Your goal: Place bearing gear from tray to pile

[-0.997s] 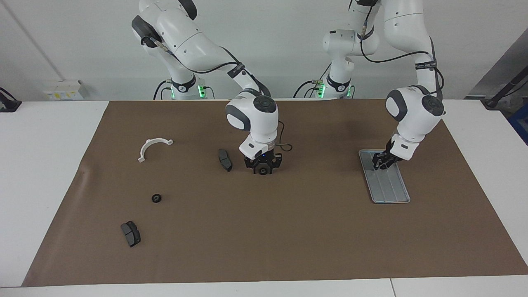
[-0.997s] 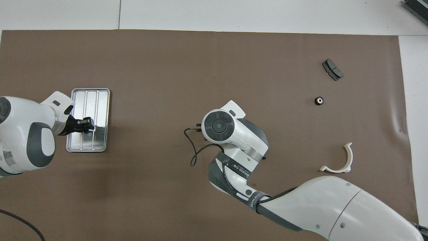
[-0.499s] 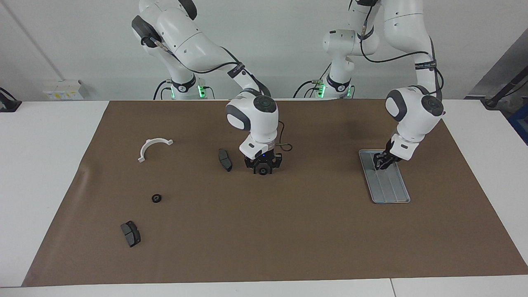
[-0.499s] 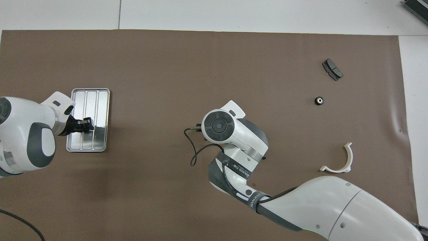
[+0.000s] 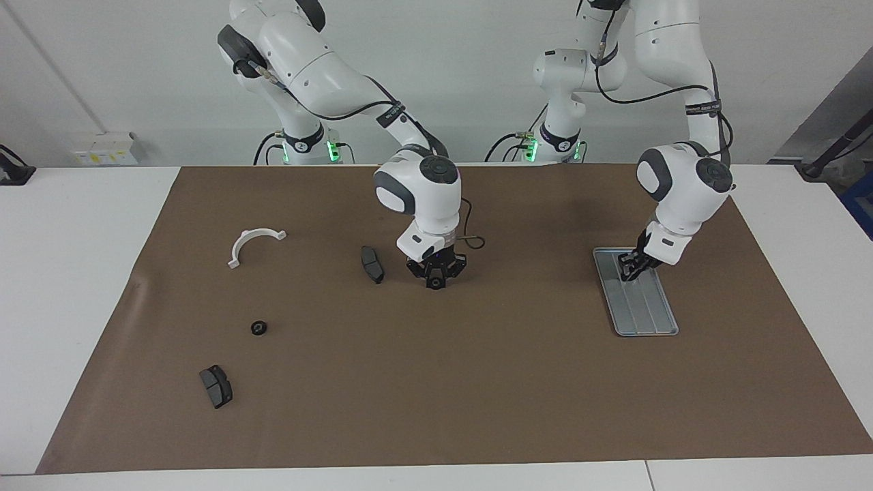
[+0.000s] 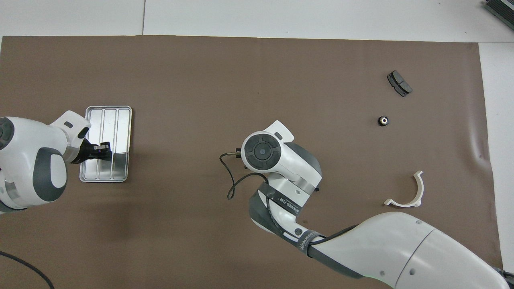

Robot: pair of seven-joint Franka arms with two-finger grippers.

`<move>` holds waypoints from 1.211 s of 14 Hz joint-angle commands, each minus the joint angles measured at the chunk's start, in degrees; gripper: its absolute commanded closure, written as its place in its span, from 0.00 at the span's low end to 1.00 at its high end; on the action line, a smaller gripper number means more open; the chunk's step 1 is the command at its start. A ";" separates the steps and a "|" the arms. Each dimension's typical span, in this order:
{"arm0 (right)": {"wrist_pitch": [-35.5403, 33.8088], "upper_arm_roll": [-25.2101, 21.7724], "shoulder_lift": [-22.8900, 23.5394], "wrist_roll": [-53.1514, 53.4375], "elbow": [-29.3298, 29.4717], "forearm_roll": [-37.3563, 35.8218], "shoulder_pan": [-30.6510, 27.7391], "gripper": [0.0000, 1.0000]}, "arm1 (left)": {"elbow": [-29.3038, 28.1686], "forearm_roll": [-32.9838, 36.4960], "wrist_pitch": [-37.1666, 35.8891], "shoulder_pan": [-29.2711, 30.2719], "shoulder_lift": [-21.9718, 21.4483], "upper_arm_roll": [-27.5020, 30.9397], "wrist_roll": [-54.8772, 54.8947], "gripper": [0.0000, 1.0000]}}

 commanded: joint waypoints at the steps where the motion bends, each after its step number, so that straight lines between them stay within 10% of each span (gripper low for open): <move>1: 0.16 1.24 -0.56 1.21 0.03 -0.52 -2.12 1.00 | -2.01 0.07 1.18 0.63 -1.86 -0.44 0.41 0.86; 7: -4.41 -6.02 -11.27 -10.96 -0.23 8.42 -4.68 1.00 | 5.45 0.07 -5.05 -1.56 -0.11 -0.61 -1.86 1.00; 17: 0.83 -25.03 -17.79 -45.09 -12.87 24.34 -4.85 1.00 | 19.41 -0.02 -7.96 -30.45 6.90 -0.53 -42.26 1.00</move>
